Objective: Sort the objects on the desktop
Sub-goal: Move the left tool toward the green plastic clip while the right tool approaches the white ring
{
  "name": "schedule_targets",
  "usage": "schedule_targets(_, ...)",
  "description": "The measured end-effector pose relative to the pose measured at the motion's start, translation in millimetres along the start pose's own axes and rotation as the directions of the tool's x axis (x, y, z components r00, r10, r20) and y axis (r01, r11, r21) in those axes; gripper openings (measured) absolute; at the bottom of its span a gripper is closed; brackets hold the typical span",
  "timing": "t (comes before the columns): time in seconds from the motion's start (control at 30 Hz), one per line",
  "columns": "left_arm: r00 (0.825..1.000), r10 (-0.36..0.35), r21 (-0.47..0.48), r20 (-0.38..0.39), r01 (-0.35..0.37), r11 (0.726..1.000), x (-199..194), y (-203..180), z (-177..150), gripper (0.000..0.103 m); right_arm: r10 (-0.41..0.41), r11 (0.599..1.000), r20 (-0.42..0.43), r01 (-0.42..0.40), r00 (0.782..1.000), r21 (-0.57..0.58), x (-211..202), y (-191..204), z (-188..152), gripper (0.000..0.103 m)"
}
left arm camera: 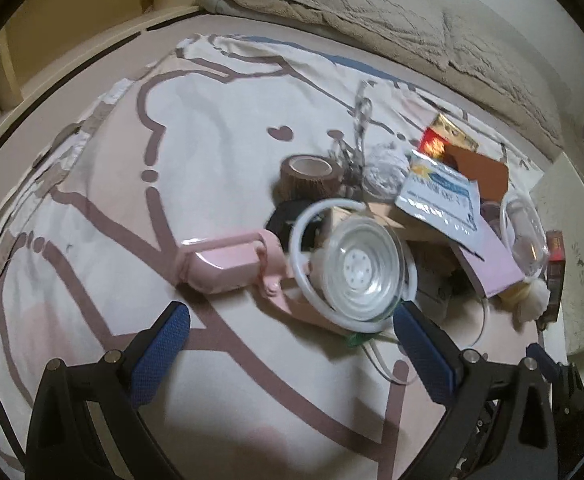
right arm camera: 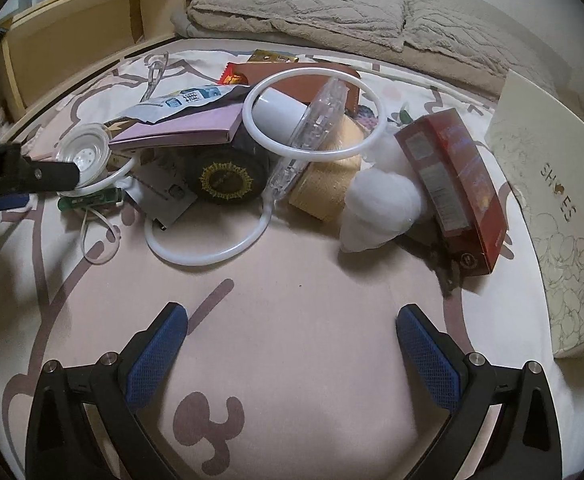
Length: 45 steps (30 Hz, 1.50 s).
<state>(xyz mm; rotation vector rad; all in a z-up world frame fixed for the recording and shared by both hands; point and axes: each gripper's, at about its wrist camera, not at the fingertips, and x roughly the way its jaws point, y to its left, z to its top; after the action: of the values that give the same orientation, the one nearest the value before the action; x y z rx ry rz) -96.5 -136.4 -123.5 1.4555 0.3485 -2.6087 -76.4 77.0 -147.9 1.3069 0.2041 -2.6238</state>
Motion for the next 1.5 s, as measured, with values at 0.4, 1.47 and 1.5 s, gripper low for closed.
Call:
schedule_targets(0.4,0.99,0.129,0.237,-0.064,-0.11,0.965,15.1,-32.6,-23.0,0.102,0.002,1.0,0.013,-0.002,1.0,0.009,-2.3,-0.5,-2.4,0.103)
schedule_targets(1.47,0.983,0.136,0.209,-0.126,-0.108,0.972,3.4,-26.6,-46.1,0.102,-0.035,0.997,-0.069,0.039,0.997,0.062,14.6,-15.4,15.9,0.103)
schedule_targets(1.5,0.983,0.135,0.213,-0.127,-0.106,0.971,3.1,-27.3,-46.5,0.102,-0.03,0.998,-0.07,0.033,0.997,0.045,11.1,-15.7,11.2,0.103)
